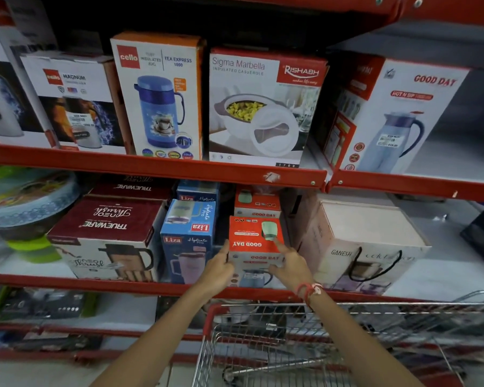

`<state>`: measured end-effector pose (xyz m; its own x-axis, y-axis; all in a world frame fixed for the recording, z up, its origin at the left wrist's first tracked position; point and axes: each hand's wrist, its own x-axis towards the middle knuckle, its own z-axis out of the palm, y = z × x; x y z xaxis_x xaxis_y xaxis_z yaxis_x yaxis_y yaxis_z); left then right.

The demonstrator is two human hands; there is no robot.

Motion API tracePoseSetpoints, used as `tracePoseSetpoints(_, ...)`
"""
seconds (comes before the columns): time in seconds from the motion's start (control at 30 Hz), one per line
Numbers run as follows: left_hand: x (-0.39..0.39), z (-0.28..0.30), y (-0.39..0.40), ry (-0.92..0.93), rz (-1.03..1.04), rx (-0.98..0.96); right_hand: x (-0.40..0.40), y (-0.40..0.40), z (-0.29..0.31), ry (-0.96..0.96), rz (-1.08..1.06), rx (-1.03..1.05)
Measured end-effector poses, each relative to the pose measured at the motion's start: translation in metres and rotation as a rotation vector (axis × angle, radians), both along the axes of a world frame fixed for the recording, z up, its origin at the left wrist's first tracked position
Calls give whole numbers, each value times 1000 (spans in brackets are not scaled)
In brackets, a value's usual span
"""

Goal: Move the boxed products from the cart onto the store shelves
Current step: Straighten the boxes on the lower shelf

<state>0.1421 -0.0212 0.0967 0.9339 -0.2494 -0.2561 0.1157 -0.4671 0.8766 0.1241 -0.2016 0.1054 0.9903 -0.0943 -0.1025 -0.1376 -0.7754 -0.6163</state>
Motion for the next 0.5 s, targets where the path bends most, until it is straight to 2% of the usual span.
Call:
tracePoseSetpoints(0.13,-5,-4,3,-6,-46,52,-10,-1,0,-1,27,-24)
tracePoseSetpoints(0.27,-2,18,2,-38,-60,120,-4,1,11,60,71,-75)
tracePoseSetpoints(0.37,-2,56,1,-297,-9,155,8,-2,35,-49,28,-90)
tracePoseSetpoints(0.5,34,113,2,-720,292,62,33,-6,102,-468,-146,-42)
